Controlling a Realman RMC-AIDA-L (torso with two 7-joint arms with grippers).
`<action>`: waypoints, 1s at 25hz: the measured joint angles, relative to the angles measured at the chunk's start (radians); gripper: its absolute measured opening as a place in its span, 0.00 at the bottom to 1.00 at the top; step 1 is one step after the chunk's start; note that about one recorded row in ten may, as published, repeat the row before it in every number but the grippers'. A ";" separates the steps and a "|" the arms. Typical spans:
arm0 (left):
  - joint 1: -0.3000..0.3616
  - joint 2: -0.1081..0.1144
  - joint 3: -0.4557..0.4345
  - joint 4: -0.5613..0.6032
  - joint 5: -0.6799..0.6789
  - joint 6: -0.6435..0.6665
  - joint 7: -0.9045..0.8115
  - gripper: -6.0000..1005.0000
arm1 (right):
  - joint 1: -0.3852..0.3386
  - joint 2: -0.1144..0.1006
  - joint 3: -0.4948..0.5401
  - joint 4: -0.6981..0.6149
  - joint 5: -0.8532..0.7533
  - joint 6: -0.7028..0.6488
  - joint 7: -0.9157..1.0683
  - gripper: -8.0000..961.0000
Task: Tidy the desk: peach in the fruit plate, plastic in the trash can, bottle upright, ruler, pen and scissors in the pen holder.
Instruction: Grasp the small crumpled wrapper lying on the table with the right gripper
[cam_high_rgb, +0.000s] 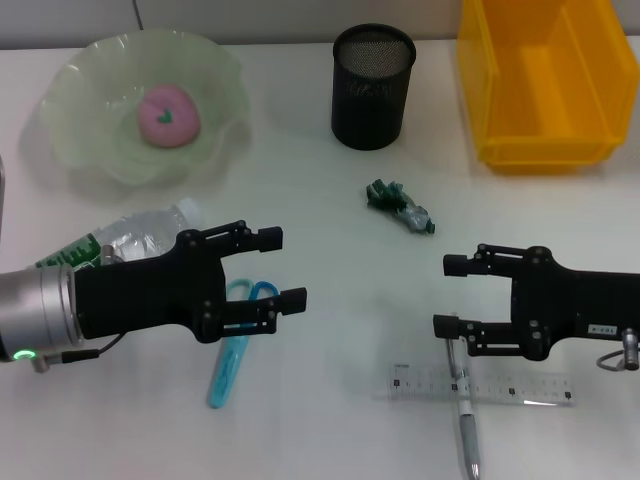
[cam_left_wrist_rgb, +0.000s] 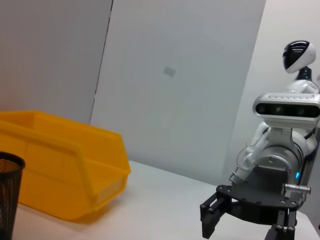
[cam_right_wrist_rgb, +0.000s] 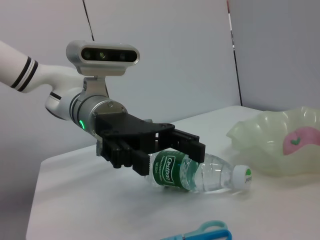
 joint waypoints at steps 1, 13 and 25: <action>0.004 -0.001 -0.009 0.001 0.000 0.001 0.002 0.81 | -0.001 0.000 0.001 -0.006 0.000 -0.001 0.004 0.79; 0.024 -0.024 -0.045 -0.002 -0.002 -0.005 0.028 0.81 | 0.026 -0.014 0.017 -0.298 -0.016 -0.136 0.304 0.79; 0.025 -0.041 -0.047 0.002 -0.003 -0.013 0.042 0.81 | 0.220 -0.019 -0.029 -0.493 -0.290 -0.035 0.670 0.79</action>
